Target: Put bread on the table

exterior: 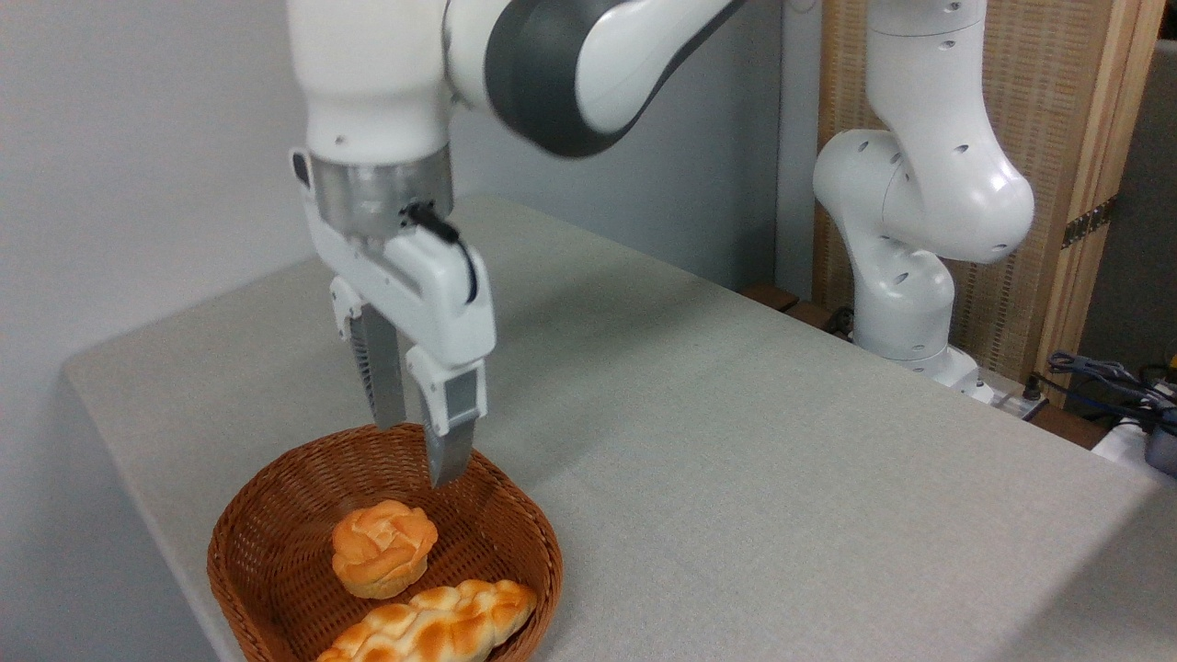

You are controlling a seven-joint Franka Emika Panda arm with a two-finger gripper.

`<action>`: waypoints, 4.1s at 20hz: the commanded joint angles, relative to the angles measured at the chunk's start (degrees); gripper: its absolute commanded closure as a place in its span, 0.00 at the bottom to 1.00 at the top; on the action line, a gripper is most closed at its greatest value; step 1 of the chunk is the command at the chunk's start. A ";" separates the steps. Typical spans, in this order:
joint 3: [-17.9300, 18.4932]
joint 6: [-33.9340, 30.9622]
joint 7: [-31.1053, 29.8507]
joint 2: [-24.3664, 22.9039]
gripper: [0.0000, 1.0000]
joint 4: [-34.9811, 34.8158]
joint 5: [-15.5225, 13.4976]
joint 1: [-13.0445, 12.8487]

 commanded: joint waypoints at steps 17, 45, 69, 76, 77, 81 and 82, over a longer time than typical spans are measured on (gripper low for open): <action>-2.55 14.66 -0.90 7.52 0.57 -4.54 11.83 -4.68; -1.58 -15.28 6.47 -6.36 0.62 -2.95 5.77 -5.38; -0.71 -13.02 -3.62 -4.79 0.00 -0.42 7.44 -8.55; -0.18 -14.95 -4.24 -5.31 0.00 5.39 -0.12 -0.64; 0.87 -15.91 -4.07 -5.31 0.00 6.26 -0.12 -0.64; 2.02 -17.15 -2.13 -5.40 0.00 7.59 -0.03 -0.64; 2.11 -17.24 -2.04 -5.40 0.00 7.59 -0.03 -0.64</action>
